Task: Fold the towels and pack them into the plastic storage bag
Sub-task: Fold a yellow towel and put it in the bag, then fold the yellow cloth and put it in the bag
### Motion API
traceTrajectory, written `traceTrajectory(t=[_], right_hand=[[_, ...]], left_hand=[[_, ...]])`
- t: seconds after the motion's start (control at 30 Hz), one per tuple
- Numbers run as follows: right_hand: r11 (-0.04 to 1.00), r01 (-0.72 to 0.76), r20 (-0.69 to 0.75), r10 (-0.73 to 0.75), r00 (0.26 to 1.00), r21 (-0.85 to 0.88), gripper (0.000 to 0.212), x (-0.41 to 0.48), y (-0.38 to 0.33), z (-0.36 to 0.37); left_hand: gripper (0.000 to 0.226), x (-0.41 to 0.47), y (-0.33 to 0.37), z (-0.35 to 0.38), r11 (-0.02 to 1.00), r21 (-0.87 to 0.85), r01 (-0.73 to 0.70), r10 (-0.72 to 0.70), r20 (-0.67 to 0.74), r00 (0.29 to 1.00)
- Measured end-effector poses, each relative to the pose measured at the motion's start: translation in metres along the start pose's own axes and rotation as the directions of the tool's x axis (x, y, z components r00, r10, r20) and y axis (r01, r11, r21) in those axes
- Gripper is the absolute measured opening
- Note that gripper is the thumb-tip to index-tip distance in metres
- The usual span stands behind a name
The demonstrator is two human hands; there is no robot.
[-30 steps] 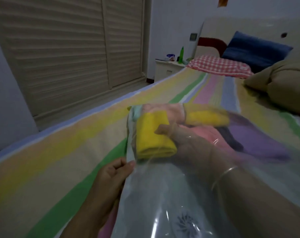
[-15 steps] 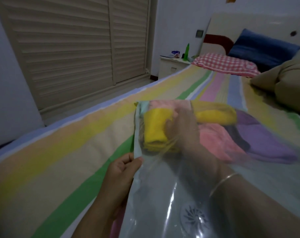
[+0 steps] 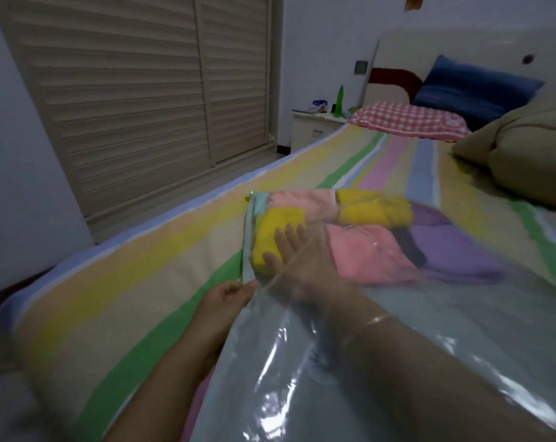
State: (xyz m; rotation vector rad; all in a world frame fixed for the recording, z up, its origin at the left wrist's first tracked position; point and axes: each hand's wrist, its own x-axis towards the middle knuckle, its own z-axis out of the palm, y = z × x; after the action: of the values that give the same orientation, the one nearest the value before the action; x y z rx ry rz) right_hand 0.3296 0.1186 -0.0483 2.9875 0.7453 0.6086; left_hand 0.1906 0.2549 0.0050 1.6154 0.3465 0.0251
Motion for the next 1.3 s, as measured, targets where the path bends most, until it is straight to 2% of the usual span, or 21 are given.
traceTrajectory(t=[0.07, 0.13, 0.17, 0.2, 0.27, 0.3, 0.37, 0.43, 0.47, 0.53, 0.6, 0.67, 0.73, 0.83, 0.9, 0.93, 1.03, 1.1, 1.2, 1.27, 1.3], right_hand=[[0.999, 0.036, 0.145, -0.039, 0.989, 0.023, 0.065, -0.047, 0.005, -0.033], [0.993, 0.023, 0.211, -0.048, 0.976, 0.119, 0.062, -0.114, 0.006, -0.081], [0.991, 0.027, 0.15, -0.047, 0.988, 0.131, 0.066, -0.146, 0.011, -0.101], [0.98, -0.043, 0.165, 0.011, 0.986, 0.196, 0.075, -0.174, 0.015, -0.124], [0.964, -0.17, 0.24, 0.12, 0.963, 0.203, 0.092, -0.234, 0.028, -0.159], [0.962, -0.164, 0.205, 0.119, 0.972, 0.22, 0.091, -0.267, 0.035, -0.165], [0.916, -0.238, 0.313, 0.134, 0.94, 0.323, 0.09, -0.332, 0.048, -0.195], [0.871, -0.279, 0.354, 0.132, 0.926, 0.404, 0.092, -0.399, 0.063, -0.225], [0.865, -0.23, 0.302, 0.097, 0.949, 0.447, 0.077, -0.427, 0.07, -0.242], [0.809, -0.25, 0.219, 0.154, 0.964, 0.533, 0.044, -0.472, 0.089, -0.272], [0.809, -0.26, 0.07, 0.264, 0.962, 0.528, 0.033, -0.514, 0.12, -0.29], [0.833, -0.293, -0.038, 0.351, 0.936, 0.47, 0.021, -0.55, 0.152, -0.301], [0.85, -0.33, -0.069, 0.39, 0.918, 0.409, 0.012, -0.578, 0.177, -0.305], [0.887, -0.331, 0.033, 0.339, 0.94, 0.32, 0.021, -0.607, 0.199, -0.304], [0.913, -0.302, 0.065, 0.296, 0.953, 0.274, 0.024, -0.618, 0.204, -0.302], [0.925, -0.292, 0.06, 0.287, 0.956, 0.242, 0.024, -0.622, 0.206, -0.301], [0.932, -0.307, 0.032, 0.307, 0.951, 0.191, 0.022, -0.625, 0.21, -0.301], [0.94, -0.301, 0.011, 0.304, 0.953, 0.16, 0.021, -0.627, 0.211, -0.301], [0.947, -0.294, -0.013, 0.299, 0.954, 0.131, 0.021, -0.625, 0.212, -0.299], [0.927, -0.338, -0.044, 0.349, 0.936, 0.16, 0.024, -0.623, 0.214, -0.297], [0.911, -0.368, -0.06, 0.384, 0.921, 0.184, 0.025, -0.622, 0.215, -0.295]], left_hand=[[0.027, -0.019, 0.016, -0.004, 0.993, 0.066, 0.095, -0.096, 0.004, 0.995], [0.047, -0.043, 0.037, -0.008, 0.92, 0.378, 0.102, -0.126, 0.04, 0.991], [0.053, -0.051, 0.046, -0.01, 0.804, 0.593, 0.037, -0.094, 0.066, 0.993], [0.055, -0.062, 0.057, -0.009, 0.654, 0.754, -0.063, -0.026, 0.105, 0.994], [0.062, -0.085, 0.07, 0.007, 0.424, 0.87, -0.253, 0.147, 0.209, 0.967], [0.064, -0.101, 0.074, 0.026, 0.392, 0.864, -0.315, 0.21, 0.25, 0.945], [0.062, -0.144, 0.079, 0.077, 0.406, 0.791, -0.458, 0.311, 0.352, 0.883], [0.051, -0.195, 0.076, 0.141, 0.414, 0.645, -0.643, 0.403, 0.503, 0.764], [0.044, -0.221, 0.073, 0.172, 0.398, 0.562, -0.725, 0.45, 0.569, 0.688], [0.037, -0.268, 0.065, 0.23, 0.378, 0.403, -0.834, 0.501, 0.668, 0.55], [0.037, -0.3, 0.053, 0.278, 0.352, 0.295, -0.888, 0.492, 0.749, 0.444], [0.038, -0.316, 0.041, 0.313, 0.296, 0.256, -0.92, 0.449, 0.813, 0.371], [0.037, -0.319, 0.031, 0.335, 0.256, 0.275, -0.927, 0.391, 0.847, 0.359], [0.033, -0.316, 0.015, 0.345, 0.174, 0.348, -0.921, 0.306, 0.87, 0.386], [0.031, -0.313, 0.004, 0.339, 0.079, 0.403, -0.912, 0.247, 0.878, 0.41], [0.032, -0.313, -0.002, 0.335, 0.049, 0.421, -0.906, 0.245, 0.874, 0.42], [0.041, -0.312, -0.012, 0.32, 0.066, 0.472, -0.879, 0.29, 0.834, 0.47], [0.052, -0.313, -0.014, 0.312, -0.003, 0.497, -0.867, 0.286, 0.832, 0.476], [0.045, -0.321, -0.011, 0.304, -0.185, 0.489, -0.852, 0.321, 0.85, 0.418], [0.028, -0.335, -0.011, 0.306, -0.187, 0.493, -0.85, 0.448, 0.813, 0.372], [0.031, -0.345, -0.01, 0.311, -0.146, 0.46, -0.876, 0.496, 0.8, 0.338]])
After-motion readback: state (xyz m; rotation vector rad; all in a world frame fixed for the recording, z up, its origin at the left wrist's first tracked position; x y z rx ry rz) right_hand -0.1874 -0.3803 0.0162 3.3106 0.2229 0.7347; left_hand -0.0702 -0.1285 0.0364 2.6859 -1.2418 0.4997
